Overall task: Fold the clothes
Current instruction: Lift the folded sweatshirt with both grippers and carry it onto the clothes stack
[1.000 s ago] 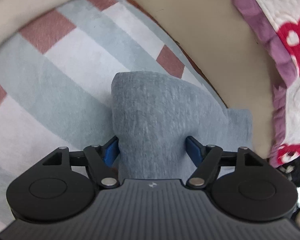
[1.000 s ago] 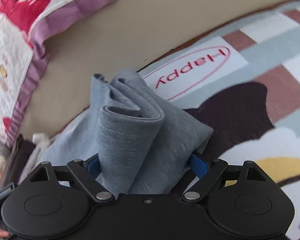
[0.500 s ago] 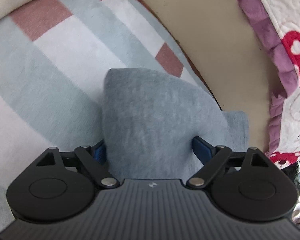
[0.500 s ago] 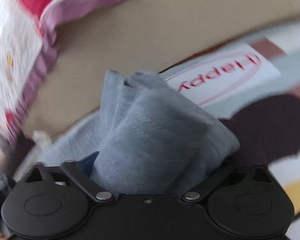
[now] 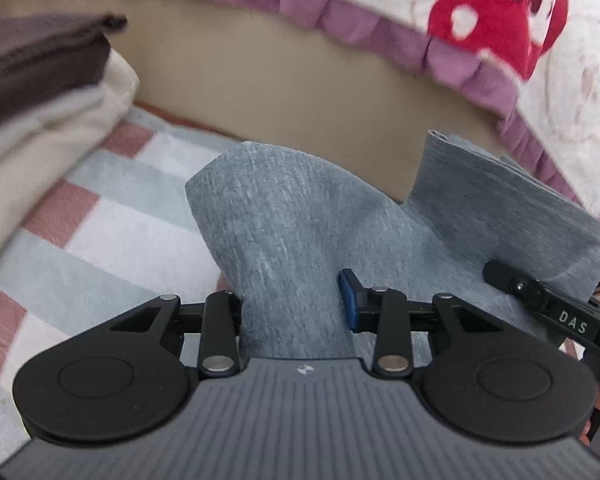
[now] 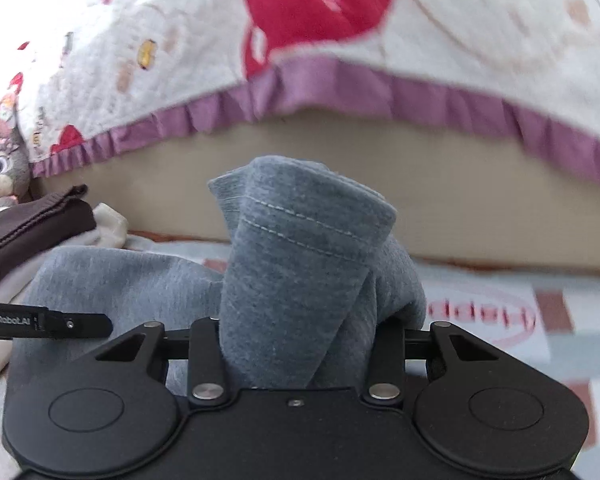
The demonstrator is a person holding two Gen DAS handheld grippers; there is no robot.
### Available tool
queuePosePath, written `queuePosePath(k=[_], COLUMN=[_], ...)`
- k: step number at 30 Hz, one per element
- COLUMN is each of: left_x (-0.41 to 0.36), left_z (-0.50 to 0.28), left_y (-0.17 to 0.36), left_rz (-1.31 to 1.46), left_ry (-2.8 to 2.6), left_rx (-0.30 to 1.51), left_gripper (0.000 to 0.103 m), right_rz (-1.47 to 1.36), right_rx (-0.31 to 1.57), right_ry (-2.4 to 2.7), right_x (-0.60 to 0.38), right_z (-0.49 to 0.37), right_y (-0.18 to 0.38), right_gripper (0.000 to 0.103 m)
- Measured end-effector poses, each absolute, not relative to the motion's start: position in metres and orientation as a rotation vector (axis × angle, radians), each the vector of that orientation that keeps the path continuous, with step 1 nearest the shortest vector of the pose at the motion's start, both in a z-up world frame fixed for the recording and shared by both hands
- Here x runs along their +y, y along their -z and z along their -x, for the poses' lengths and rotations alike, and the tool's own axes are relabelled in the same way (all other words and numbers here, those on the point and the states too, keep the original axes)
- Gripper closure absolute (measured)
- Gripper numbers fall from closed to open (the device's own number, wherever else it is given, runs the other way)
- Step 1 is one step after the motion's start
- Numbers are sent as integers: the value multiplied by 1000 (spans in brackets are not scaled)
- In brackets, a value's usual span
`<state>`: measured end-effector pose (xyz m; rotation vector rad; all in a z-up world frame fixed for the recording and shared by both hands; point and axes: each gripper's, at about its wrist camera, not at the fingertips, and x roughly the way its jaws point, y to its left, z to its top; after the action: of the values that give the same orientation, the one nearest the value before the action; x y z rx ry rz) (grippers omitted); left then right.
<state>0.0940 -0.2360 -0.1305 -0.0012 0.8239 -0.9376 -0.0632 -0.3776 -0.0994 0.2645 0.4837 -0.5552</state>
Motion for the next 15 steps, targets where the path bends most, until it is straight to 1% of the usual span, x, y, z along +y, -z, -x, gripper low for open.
queuePosePath(k=[3,5,8,11,15], left_x=[-218,-199,-163,-128,-76], left_z=[-94,-102,-119,-135,-177], left_y=[110,99,66,27,-14], left_rz=[-28,20,117,151,285], left_ry=[900,857,793,749,641], left_rx=[768,764,674,521,482], left_gripper=[69,70,70,70,70], right_rz=[-164,-115,-52,-44,-8], right_rx=[491,475,422,368,314], right_ry=[464,389,287,213,94], right_x=[-371,-362,-346,-336,-312], right_z=[36,16,-15,-55,-119], right_y=[74,54,20,-21,-83], right_gripper=[57,57,57,57,57])
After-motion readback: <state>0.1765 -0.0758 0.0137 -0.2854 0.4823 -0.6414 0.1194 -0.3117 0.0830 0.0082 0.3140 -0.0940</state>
